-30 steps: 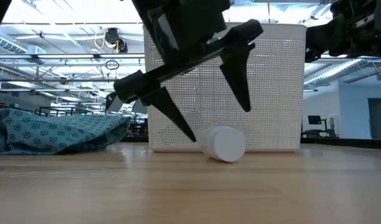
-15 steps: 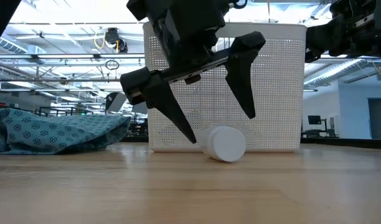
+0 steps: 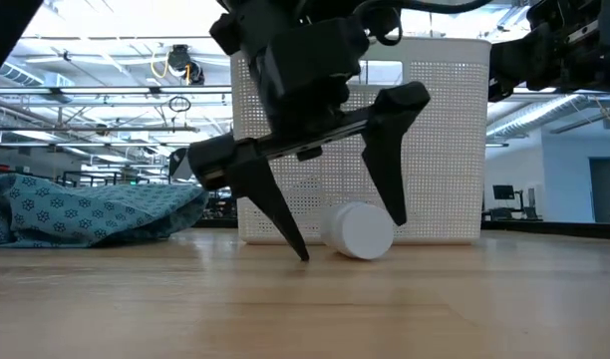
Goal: Pick & place medical supplies in basket/bin
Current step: Put the white pill bottle into the white bin
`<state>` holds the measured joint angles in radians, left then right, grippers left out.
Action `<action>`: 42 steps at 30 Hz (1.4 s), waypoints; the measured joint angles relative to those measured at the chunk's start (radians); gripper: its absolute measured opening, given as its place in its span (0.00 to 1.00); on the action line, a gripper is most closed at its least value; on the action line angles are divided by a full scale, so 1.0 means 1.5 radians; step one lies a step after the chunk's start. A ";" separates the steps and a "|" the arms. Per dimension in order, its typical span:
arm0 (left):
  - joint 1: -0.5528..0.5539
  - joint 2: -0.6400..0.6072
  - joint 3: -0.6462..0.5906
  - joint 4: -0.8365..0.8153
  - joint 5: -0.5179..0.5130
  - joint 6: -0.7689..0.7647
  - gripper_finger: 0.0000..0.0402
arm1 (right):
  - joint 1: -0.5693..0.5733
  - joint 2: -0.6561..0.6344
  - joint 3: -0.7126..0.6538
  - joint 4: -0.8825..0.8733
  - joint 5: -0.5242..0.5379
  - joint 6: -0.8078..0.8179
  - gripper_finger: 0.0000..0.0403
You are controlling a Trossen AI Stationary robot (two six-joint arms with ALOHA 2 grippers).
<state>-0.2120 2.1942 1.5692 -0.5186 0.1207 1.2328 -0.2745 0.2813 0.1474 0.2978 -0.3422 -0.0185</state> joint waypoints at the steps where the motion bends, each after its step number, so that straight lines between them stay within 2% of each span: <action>1: -0.001 0.001 0.000 -0.002 -0.005 0.001 0.87 | 0.000 0.000 0.000 -0.001 0.000 0.000 0.00; 6: 0.000 0.003 -0.002 -0.008 -0.002 -0.004 0.71 | 0.000 0.000 0.000 -0.002 0.000 -0.001 0.00; 12: -0.002 0.004 -0.002 0.000 0.000 -0.004 0.46 | 0.000 0.000 -0.001 -0.002 0.000 -0.002 0.00; 13: -0.004 0.004 -0.002 0.002 -0.002 -0.004 0.44 | 0.000 0.000 -0.001 -0.002 0.000 -0.002 0.00; 21: -0.031 -0.013 -0.004 -0.003 -0.054 0.010 0.44 | 0.000 0.000 -0.001 -0.002 0.000 -0.004 0.00; 28: -0.093 -0.097 -0.005 -0.029 -0.159 -0.039 0.47 | 0.000 0.000 -0.001 -0.002 0.000 -0.007 0.00; 36: -0.145 -0.238 -0.004 -0.098 -0.308 -0.224 0.45 | 0.000 0.001 -0.001 0.000 -0.002 0.002 0.00; 42: -0.169 -0.373 -0.005 -0.170 -0.316 -0.403 0.46 | 0.000 0.001 -0.002 0.002 -0.002 0.005 0.00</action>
<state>-0.4658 1.6345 1.5624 -0.7732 -0.3535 0.6279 -0.2745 0.2821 0.1452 0.3015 -0.3458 -0.0113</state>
